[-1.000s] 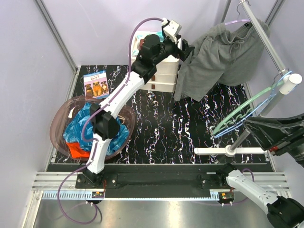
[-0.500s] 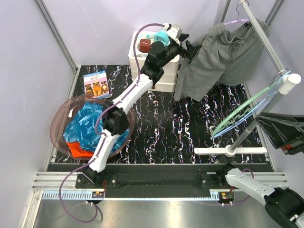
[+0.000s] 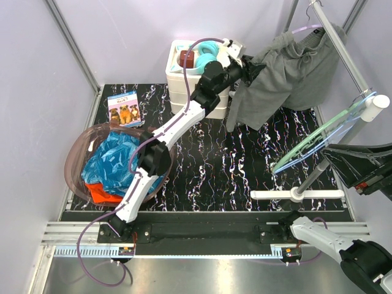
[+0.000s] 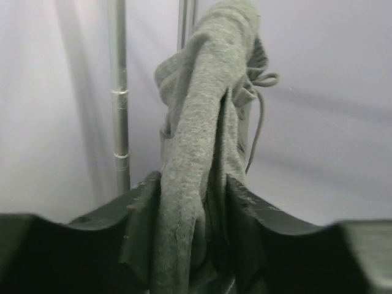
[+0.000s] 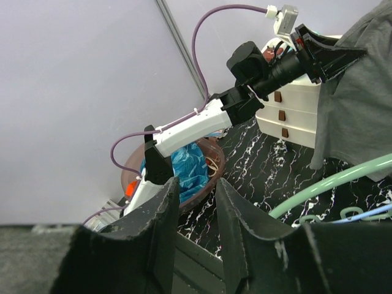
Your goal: Remove the shorts from the hanger
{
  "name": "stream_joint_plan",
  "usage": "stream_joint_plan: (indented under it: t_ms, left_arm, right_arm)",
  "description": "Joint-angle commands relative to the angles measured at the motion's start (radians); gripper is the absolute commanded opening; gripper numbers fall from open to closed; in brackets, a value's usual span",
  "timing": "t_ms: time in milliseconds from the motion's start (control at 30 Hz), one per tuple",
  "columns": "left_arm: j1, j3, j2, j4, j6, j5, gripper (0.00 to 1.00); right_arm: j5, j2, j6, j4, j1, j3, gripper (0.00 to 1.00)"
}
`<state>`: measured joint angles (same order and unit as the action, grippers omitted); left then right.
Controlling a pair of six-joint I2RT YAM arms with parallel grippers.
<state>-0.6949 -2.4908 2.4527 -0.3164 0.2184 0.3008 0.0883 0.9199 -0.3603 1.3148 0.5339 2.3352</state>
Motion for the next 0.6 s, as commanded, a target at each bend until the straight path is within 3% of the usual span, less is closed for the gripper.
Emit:
stream_joint_plan:
  t_ms: [0,100,200,433,567]
  left_arm:
    - [-0.031,-0.003,-0.061,-0.058,-0.007,0.050,0.35]
    - [-0.046,0.003,-0.080,-0.044,0.004,0.073,0.23]
    - [-0.066,0.010,-0.106,-0.039,0.012,0.106,0.00]
    - [-0.098,0.064,-0.221,-0.026,0.059,0.173,0.00]
    - [-0.097,0.004,-0.253,-0.010,0.122,0.231,0.00]
  right_arm:
    - [-0.025,-0.016,-0.009,-0.043,-0.002,-0.036,0.38]
    - [-0.036,-0.039,-0.022,-0.057,-0.002,-0.057,0.38]
    - [-0.038,-0.052,-0.032,-0.072,-0.002,-0.080,0.38]
    - [-0.024,-0.046,-0.028,-0.083,-0.002,-0.100,0.38]
    - [-0.012,-0.050,-0.022,-0.097,-0.002,-0.119,0.38]
